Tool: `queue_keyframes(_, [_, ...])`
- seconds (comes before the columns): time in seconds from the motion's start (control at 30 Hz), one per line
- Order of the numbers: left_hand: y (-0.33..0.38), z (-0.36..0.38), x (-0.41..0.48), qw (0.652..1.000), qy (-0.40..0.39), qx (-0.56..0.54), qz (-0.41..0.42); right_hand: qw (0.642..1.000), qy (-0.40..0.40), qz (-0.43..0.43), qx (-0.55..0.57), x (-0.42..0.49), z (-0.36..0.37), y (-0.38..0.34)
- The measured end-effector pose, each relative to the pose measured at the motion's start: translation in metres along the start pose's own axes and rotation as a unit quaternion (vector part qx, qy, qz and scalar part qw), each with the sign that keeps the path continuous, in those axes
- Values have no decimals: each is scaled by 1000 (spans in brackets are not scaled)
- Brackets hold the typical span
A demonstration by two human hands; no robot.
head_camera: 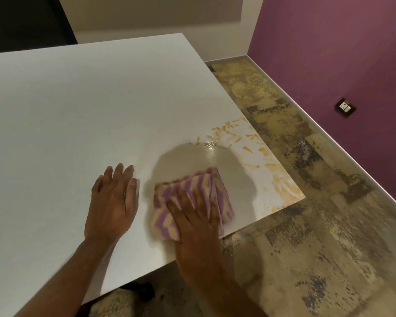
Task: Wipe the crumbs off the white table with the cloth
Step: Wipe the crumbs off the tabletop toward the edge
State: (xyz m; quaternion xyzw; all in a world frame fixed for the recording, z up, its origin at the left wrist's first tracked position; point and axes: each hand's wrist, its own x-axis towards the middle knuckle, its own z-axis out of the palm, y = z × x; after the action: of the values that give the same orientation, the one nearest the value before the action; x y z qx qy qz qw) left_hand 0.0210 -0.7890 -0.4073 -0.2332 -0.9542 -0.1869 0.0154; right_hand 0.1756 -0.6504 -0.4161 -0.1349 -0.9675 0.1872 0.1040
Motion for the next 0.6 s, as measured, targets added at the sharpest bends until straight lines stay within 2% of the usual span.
queue_keyframes(0.1, [1,0,0,1000,-1,11,-3,1000,20,15,-13,-31,-16,28])
queue_keyframes(0.2, [1,2,0,1000,-1,15,-3,994,71,84,-17,-25,-39,67])
queue_keyframes(0.33, [0,4,1,1000,1,14,0,983,40,177,-33,17,-42,73])
queue_keyframes(0.43, [1,6,0,1000,0,22,0,986,30,155,-47,32,-23,44])
queue_keyframes(0.6, [12,9,-5,1000,0,17,-11,998,25,44,-45,6,-2,3])
